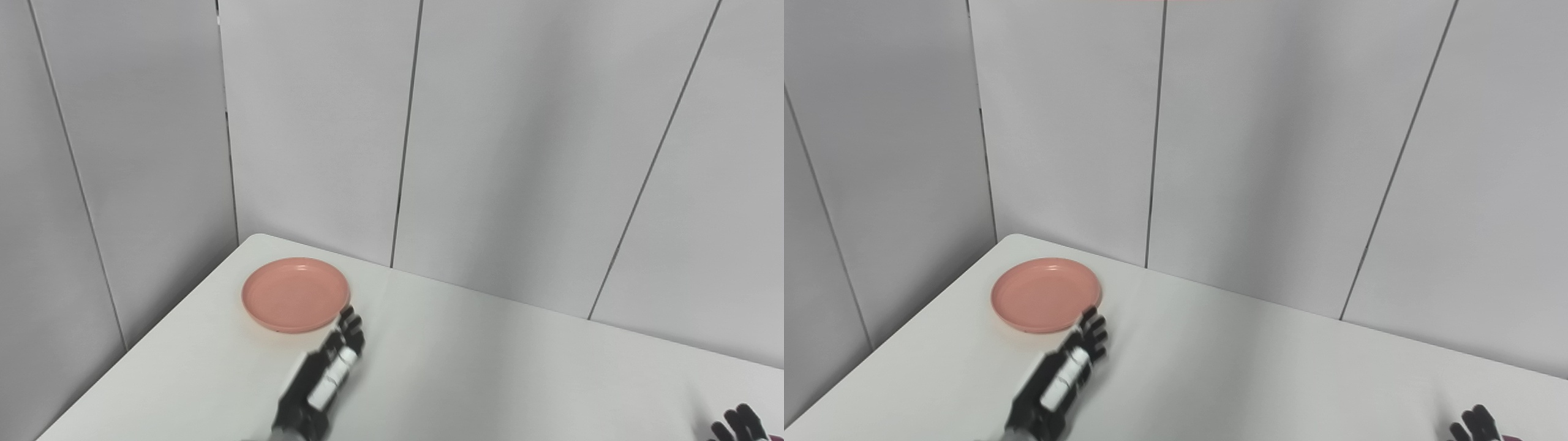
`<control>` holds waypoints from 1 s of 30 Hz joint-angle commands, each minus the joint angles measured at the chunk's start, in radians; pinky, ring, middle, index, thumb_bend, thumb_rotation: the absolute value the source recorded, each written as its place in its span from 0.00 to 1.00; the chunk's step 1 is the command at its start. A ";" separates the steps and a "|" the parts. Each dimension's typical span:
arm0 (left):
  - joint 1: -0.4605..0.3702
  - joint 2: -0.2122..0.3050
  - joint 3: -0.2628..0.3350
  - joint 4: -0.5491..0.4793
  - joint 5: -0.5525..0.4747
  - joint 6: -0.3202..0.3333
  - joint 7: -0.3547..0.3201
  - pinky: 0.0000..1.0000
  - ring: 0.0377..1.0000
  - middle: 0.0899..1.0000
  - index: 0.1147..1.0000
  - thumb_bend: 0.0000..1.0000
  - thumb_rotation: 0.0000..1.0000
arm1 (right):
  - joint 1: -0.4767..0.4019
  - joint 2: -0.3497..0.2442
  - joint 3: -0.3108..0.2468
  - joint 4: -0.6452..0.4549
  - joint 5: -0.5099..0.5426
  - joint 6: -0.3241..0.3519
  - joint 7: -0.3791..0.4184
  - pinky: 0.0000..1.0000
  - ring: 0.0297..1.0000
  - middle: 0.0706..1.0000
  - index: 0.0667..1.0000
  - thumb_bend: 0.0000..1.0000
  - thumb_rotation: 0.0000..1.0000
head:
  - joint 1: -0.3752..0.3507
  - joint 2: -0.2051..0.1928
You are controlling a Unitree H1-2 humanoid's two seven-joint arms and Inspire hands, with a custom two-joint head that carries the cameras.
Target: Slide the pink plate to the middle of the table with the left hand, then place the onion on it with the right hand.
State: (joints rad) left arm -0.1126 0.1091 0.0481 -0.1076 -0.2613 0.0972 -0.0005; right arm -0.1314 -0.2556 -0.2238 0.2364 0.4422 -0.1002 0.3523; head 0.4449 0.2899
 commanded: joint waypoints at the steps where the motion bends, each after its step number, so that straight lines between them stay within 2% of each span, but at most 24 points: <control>1: -0.072 0.027 0.018 -0.059 -0.020 0.029 -0.023 1.00 1.00 1.00 1.00 0.88 0.75 | 0.138 0.039 0.005 0.129 0.001 0.024 0.003 1.00 1.00 1.00 1.00 0.69 0.85 | -0.001 -0.001; 5: -0.118 0.060 0.039 -0.080 -0.038 0.096 -0.035 1.00 1.00 1.00 1.00 0.85 0.78 | 0.141 0.041 0.007 0.125 -0.003 0.023 0.000 1.00 1.00 1.00 1.00 0.66 0.87 | -0.005 -0.001; 9: -0.156 0.071 0.061 -0.079 -0.060 0.128 -0.038 1.00 1.00 1.00 1.00 0.82 0.78 | 0.139 0.040 0.008 0.133 -0.005 0.019 0.003 1.00 1.00 1.00 1.00 0.67 0.88 | -0.006 -0.001; 15: -0.209 0.093 0.083 -0.065 -0.077 0.170 -0.051 1.00 1.00 1.00 1.00 0.85 0.80 | 0.140 0.045 0.011 0.129 -0.018 0.016 -0.007 1.00 1.00 1.00 1.00 0.67 0.89 | -0.010 -0.002; 18: -0.242 0.117 0.105 -0.044 -0.098 0.201 -0.064 1.00 1.00 1.00 1.00 0.83 0.81 | 0.140 0.047 0.010 0.125 -0.018 0.020 -0.007 1.00 1.00 1.00 1.00 0.68 0.89 | -0.013 -0.005; 23: -0.301 0.167 0.125 0.015 -0.085 0.209 -0.069 1.00 1.00 0.97 0.96 0.87 0.81 | 0.139 0.049 0.010 0.124 -0.016 0.022 -0.007 1.00 1.00 1.00 1.00 0.68 0.90 | -0.015 -0.005; 26: -0.333 0.189 0.137 0.050 -0.089 0.209 -0.076 1.00 0.98 0.95 0.94 0.85 0.80 | 0.137 0.048 0.011 0.133 -0.019 0.012 -0.003 1.00 1.00 1.00 1.00 0.68 0.91 | -0.015 -0.005; 30: -0.385 0.236 0.149 0.125 -0.074 0.191 -0.092 0.99 0.95 0.94 0.93 0.87 0.79 | 0.140 0.052 0.012 0.122 -0.024 0.019 -0.011 1.00 1.00 1.00 1.00 0.68 0.92 | -0.019 -0.009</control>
State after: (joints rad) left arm -0.4176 0.3043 0.1893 0.0148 -0.3452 0.3050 -0.0689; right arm -0.1283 -0.2563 -0.2224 0.2358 0.4194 -0.1001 0.3414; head 0.4265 0.2823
